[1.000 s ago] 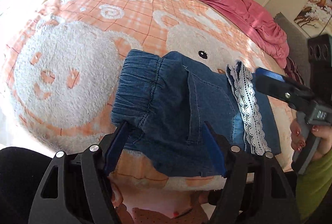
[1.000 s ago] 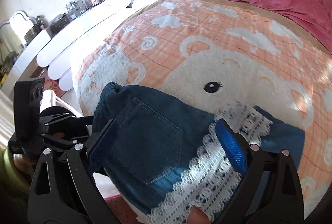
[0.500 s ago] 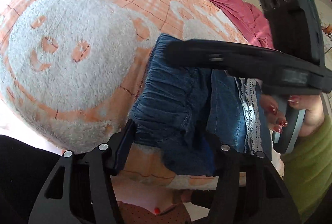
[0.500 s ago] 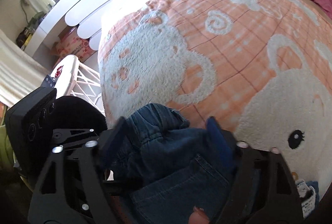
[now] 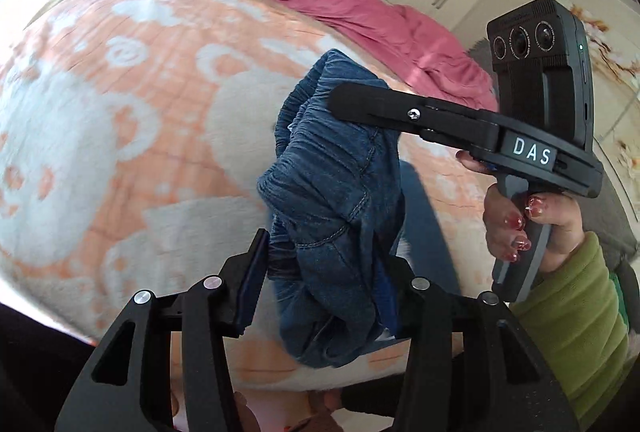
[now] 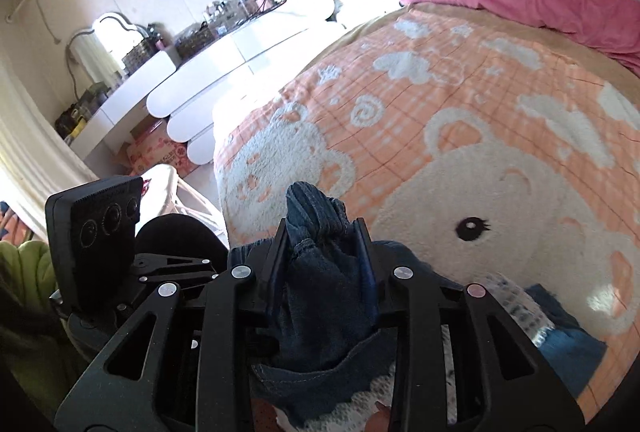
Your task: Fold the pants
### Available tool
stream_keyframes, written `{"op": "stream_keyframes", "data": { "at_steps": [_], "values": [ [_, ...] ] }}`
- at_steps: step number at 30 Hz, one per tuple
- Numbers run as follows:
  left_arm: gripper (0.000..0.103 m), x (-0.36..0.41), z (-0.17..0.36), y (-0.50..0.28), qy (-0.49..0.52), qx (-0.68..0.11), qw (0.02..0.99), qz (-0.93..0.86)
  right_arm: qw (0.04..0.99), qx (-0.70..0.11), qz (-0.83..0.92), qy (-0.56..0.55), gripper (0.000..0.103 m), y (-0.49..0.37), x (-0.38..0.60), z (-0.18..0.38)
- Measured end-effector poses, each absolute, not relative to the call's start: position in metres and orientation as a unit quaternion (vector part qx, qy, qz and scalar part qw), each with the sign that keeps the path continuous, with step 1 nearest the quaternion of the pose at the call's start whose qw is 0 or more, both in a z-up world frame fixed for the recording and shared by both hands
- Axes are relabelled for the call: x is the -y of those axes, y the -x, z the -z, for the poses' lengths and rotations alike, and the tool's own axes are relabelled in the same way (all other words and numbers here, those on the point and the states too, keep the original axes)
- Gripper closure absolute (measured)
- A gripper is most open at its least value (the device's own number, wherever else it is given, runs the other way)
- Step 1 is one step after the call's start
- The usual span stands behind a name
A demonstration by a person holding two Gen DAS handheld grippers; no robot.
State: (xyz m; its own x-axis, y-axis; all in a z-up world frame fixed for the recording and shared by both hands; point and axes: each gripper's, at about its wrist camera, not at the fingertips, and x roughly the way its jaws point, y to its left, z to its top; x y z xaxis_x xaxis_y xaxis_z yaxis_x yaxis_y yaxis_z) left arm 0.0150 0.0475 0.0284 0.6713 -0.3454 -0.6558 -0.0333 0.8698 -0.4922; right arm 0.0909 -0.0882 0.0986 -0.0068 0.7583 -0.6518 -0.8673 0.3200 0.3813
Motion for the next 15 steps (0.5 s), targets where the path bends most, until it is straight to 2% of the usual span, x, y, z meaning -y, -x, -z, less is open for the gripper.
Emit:
{"op": "stream_keyframes", "data": {
  "at_steps": [2,3,4,5,6,9,13,15],
  "values": [
    [0.057,-0.021,-0.035,-0.027,0.232,-0.395,0.883,0.104,0.718,-0.399,-0.567,0.052,0.078,-0.098,0.119,-0.103],
    [0.057,-0.007,-0.037,-0.034,0.229,-0.397,0.881,0.118,0.726,-0.394,-0.561,0.047,0.074,-0.101,0.133,-0.105],
    [0.056,0.007,-0.037,-0.037,0.225,-0.4,0.879,0.131,0.739,-0.385,-0.551,0.035,0.068,-0.105,0.153,-0.107],
    [0.05,0.02,-0.037,-0.039,0.224,-0.402,0.876,0.149,0.75,-0.382,-0.54,0.022,0.064,-0.109,0.169,-0.106],
    [0.049,0.03,-0.037,-0.04,0.224,-0.404,0.871,0.166,0.764,-0.383,-0.519,-0.001,0.054,-0.115,0.192,-0.105],
    [0.049,0.053,-0.03,-0.036,0.207,-0.417,0.856,0.225,0.79,-0.387,-0.472,-0.058,0.052,-0.121,0.246,-0.096],
    [0.049,0.043,-0.035,-0.027,0.192,-0.4,0.869,0.217,0.821,-0.385,-0.418,-0.049,0.052,-0.101,0.288,-0.077],
    [0.049,0.038,-0.038,-0.036,0.154,-0.402,0.887,0.168,0.821,-0.397,-0.408,-0.047,0.052,-0.094,0.289,-0.07]
  ]
}}
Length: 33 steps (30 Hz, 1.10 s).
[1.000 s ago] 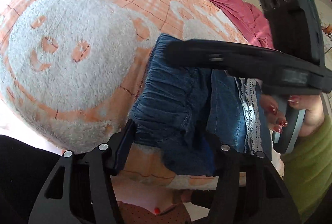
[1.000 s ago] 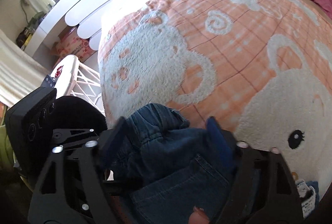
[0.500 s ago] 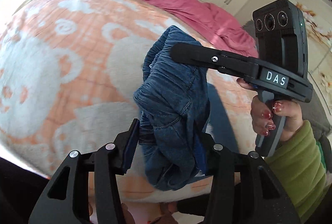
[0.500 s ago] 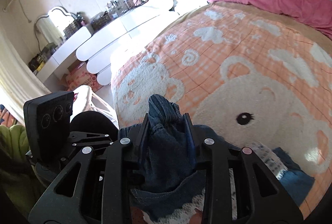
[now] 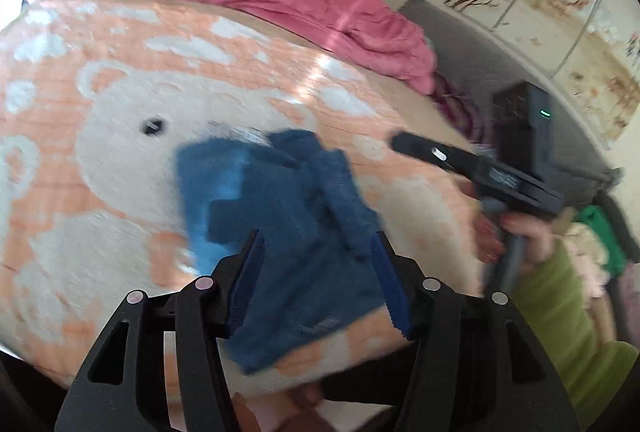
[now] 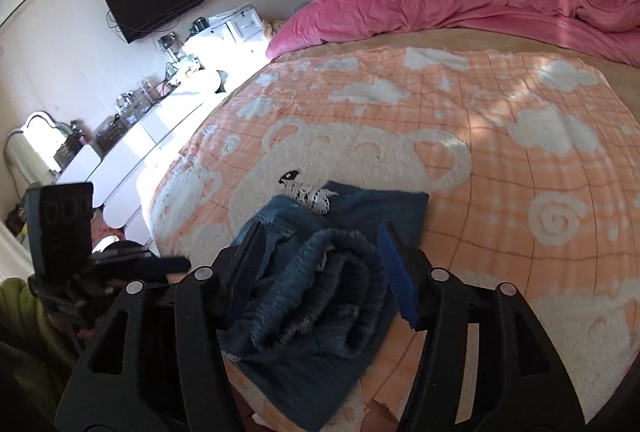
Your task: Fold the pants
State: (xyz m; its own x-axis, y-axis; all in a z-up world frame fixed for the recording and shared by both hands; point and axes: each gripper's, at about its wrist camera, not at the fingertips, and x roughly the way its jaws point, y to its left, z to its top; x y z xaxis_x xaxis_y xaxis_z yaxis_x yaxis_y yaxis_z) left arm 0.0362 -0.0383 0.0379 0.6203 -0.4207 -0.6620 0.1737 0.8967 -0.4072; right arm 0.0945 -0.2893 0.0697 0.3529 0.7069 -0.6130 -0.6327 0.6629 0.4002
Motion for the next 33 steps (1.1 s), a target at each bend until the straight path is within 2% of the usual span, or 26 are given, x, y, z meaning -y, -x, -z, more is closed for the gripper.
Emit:
{"op": "stream_keyframes", "data": {
  "at_steps": [6,11,18,22,25,27,33],
  "values": [
    [0.049,0.045,-0.023,-0.081,0.079,-0.437,0.888,0.116,0.808,-0.423,-0.408,0.033,0.052,-0.07,0.255,-0.055],
    [0.047,0.037,0.007,-0.101,0.071,-0.464,0.876,0.112,0.798,-0.476,-0.349,0.124,0.052,-0.053,0.238,-0.007],
    [0.043,0.033,0.004,-0.086,0.058,-0.442,0.888,0.108,0.814,-0.466,-0.335,0.092,0.05,-0.043,0.251,-0.013],
    [0.041,0.033,-0.003,-0.079,0.057,-0.434,0.892,0.114,0.84,-0.422,-0.338,0.049,0.037,-0.029,0.267,-0.037],
    [0.034,0.035,-0.009,-0.074,0.053,-0.426,0.895,0.118,0.858,-0.395,-0.328,0.012,0.033,-0.025,0.284,-0.047],
    [0.034,0.037,-0.013,-0.071,0.05,-0.422,0.897,0.12,0.867,-0.385,-0.316,-0.001,0.03,-0.024,0.291,-0.051],
    [0.032,0.041,-0.021,-0.062,0.035,-0.408,0.904,0.12,0.881,-0.376,-0.285,-0.035,0.029,-0.036,0.306,-0.053]
  ]
}}
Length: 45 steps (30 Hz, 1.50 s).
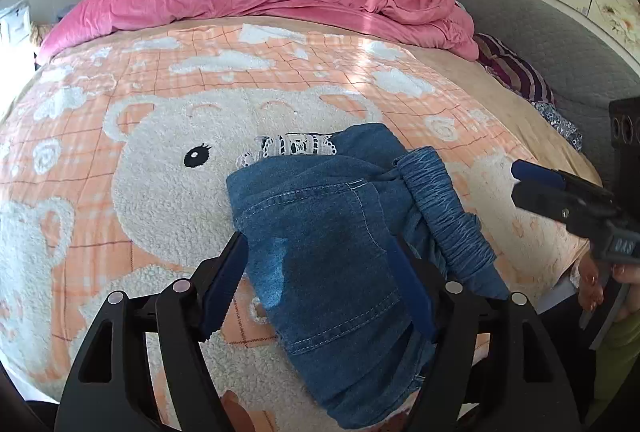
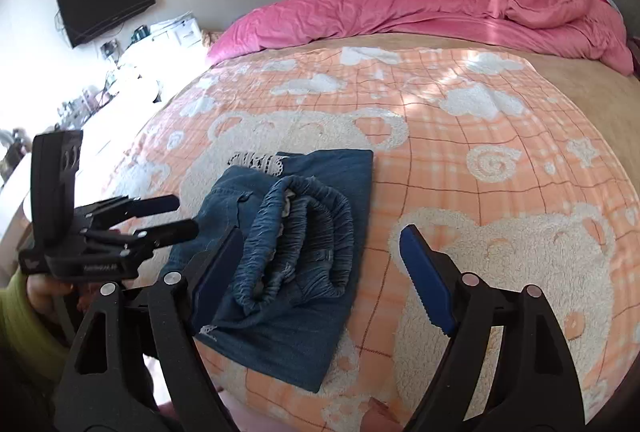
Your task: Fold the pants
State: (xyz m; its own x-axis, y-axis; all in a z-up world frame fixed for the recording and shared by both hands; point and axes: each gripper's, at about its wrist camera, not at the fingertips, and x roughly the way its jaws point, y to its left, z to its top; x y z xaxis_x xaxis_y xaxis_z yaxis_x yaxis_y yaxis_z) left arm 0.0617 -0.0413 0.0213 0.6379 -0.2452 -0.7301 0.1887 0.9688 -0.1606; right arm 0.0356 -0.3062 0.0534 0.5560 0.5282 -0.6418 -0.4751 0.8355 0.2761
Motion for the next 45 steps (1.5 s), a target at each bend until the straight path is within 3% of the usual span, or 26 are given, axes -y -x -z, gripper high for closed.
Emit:
{"op": "stream_keyframes", "data": {
  "at_steps": [4,7,33,34,38,42,45],
  "values": [
    [0.032,0.041,-0.023,-0.059,0.032,-0.407,0.905,0.122,0.883,-0.383,-0.268,-0.037,0.029,-0.045,0.309,-0.05],
    [0.018,0.041,-0.024,-0.058,0.027,-0.407,0.905,0.116,0.885,-0.388,-0.254,-0.032,0.029,-0.047,0.309,-0.046],
    [0.017,0.021,0.011,-0.078,0.059,-0.449,0.89,0.062,0.857,-0.463,-0.225,-0.029,0.03,-0.07,0.295,-0.006],
    [0.011,0.021,0.012,-0.078,0.058,-0.449,0.89,0.059,0.856,-0.465,-0.226,-0.028,0.034,-0.071,0.293,-0.005],
    [0.01,0.023,0.017,-0.081,0.064,-0.45,0.889,0.056,0.845,-0.478,-0.238,-0.038,0.044,-0.074,0.289,0.002],
    [0.013,0.024,0.021,-0.082,0.082,-0.452,0.886,0.062,0.836,-0.491,-0.238,-0.058,0.044,-0.079,0.289,0.011],
    [0.033,0.027,0.022,-0.082,0.106,-0.449,0.884,0.08,0.831,-0.495,-0.244,-0.075,0.044,-0.082,0.289,0.015]
  ]
}}
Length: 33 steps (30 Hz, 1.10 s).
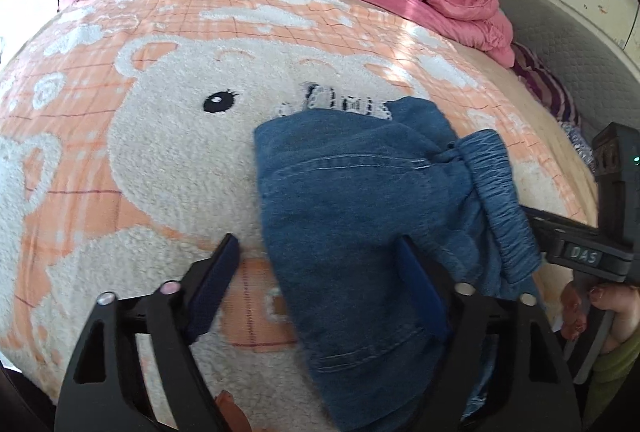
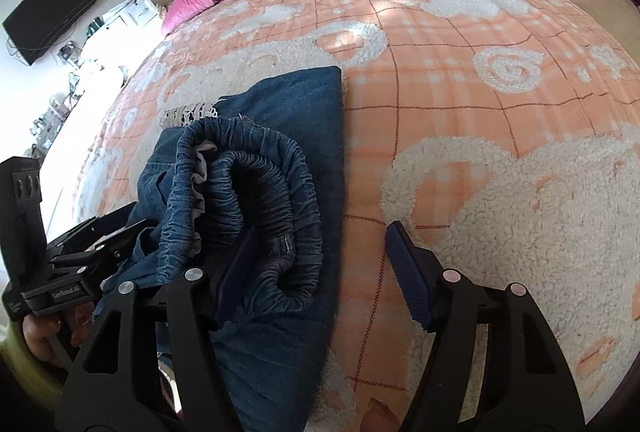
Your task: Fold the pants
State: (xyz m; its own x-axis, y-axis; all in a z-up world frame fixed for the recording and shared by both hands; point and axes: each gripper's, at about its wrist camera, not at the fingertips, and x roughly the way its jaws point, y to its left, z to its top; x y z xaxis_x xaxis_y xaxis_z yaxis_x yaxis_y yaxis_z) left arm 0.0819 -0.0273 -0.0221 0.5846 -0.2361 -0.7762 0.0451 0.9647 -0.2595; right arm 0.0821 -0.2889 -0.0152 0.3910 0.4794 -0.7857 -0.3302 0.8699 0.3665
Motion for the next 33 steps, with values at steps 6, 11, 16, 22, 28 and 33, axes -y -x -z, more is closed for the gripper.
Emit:
{"op": "stream_keyframes", "data": {
  "at_steps": [6,11,16,22,28,33],
  "values": [
    [0.076,0.037,0.018,-0.084,0.129,-0.434,0.886,0.101,0.816,-0.494,-0.286,-0.094,0.085,-0.084,0.275,0.017],
    [0.079,0.033,-0.011,-0.083,0.114,-0.399,0.904,0.104,0.844,-0.431,-0.308,-0.077,0.09,-0.076,0.264,-0.019],
    [0.079,0.019,-0.038,-0.115,0.097,-0.385,0.914,0.076,0.863,-0.39,-0.32,-0.037,0.09,-0.102,0.234,-0.051],
    [0.072,0.007,-0.015,-0.175,0.057,-0.4,0.914,0.037,0.866,-0.413,-0.28,-0.041,0.088,-0.16,0.208,-0.03],
    [0.037,-0.022,0.022,-0.177,0.116,-0.438,0.891,0.002,0.853,-0.477,-0.209,-0.034,0.061,-0.174,0.212,0.013],
    [0.023,-0.03,0.011,-0.145,0.101,-0.44,0.892,-0.012,0.858,-0.474,-0.196,-0.041,0.052,-0.154,0.238,0.004]
  ]
}}
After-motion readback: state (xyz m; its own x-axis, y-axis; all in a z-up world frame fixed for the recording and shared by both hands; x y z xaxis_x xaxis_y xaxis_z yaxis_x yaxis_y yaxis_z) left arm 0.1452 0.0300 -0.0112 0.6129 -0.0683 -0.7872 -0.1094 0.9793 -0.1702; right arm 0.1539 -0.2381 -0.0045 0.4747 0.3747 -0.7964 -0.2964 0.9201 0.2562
